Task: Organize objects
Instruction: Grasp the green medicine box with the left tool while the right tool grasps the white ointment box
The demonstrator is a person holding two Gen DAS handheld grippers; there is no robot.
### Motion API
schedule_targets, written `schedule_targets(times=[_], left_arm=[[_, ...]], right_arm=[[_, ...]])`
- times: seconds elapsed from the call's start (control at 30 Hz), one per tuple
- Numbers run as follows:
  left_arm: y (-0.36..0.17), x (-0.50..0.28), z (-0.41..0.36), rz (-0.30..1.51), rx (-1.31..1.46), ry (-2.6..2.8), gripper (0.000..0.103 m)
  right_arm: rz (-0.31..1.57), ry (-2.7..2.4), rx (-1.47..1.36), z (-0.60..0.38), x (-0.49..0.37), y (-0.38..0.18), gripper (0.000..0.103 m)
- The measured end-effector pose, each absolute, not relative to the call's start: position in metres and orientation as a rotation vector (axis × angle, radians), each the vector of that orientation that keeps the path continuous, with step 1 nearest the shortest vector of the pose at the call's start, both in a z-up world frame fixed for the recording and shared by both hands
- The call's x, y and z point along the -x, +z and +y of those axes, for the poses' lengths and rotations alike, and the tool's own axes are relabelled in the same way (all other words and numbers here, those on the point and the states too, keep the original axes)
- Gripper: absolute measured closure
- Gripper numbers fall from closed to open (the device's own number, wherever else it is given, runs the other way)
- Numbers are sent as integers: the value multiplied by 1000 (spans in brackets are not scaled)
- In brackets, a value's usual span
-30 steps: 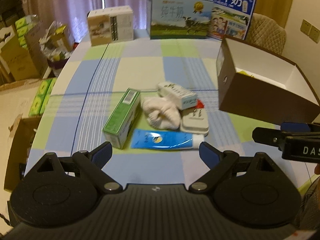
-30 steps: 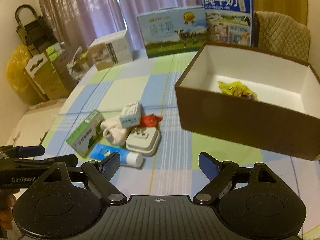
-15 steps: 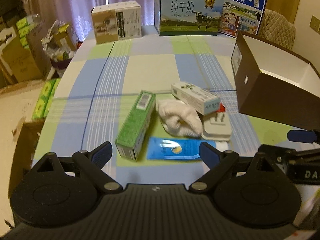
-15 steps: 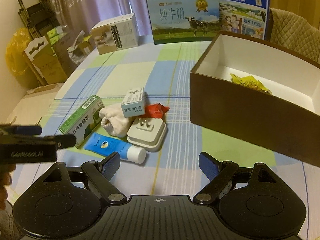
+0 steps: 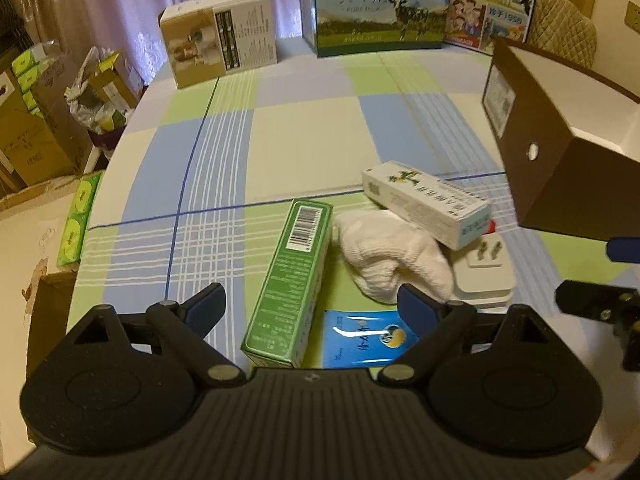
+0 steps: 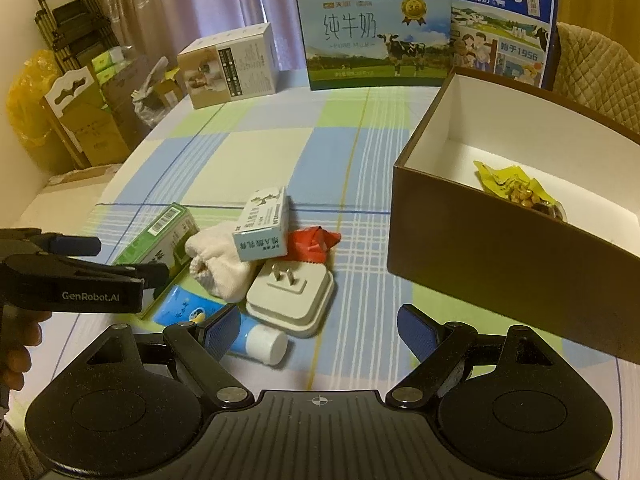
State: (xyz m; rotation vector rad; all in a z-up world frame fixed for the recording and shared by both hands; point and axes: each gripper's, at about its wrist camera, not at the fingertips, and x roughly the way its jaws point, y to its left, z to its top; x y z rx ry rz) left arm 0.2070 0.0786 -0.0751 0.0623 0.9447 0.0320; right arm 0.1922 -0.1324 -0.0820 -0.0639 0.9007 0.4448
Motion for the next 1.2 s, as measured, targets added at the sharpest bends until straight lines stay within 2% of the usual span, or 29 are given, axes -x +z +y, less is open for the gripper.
schedule_targets(times=[0.1,0.37,0.47,0.53,0.63,0.87,0.9,0.97,1.2], left_arm=[[-83,-218,84,954,-74,35,16],[-98,-241,87,970,-88,-11,33],[-105,-244,89,990,-72,-30,47],[-108,-244,90,996,-72,-29,65],[-109,-246,96,996,-59,-12,77],[-107,-246,113,997,-36,67,77],[-107,-246,115,998,-40,79,77],[-107,-246,117,997,-45,93,77],[-107,-246,120,995,-38,97,77]], right_arm=[[897,438,72,-130,-200,-83,20],[881,438,103,-123,-216,-81,20],[875,449,111,-117,-222,-80,20],[874,458,116,-112,-226,-80,20],[866,481,124,-103,-232,-79,20],[854,549,152,-76,-252,-82,21],[857,555,166,-71,-255,-84,22],[874,567,206,-59,-261,-92,33],[928,551,322,-27,-284,-119,37]])
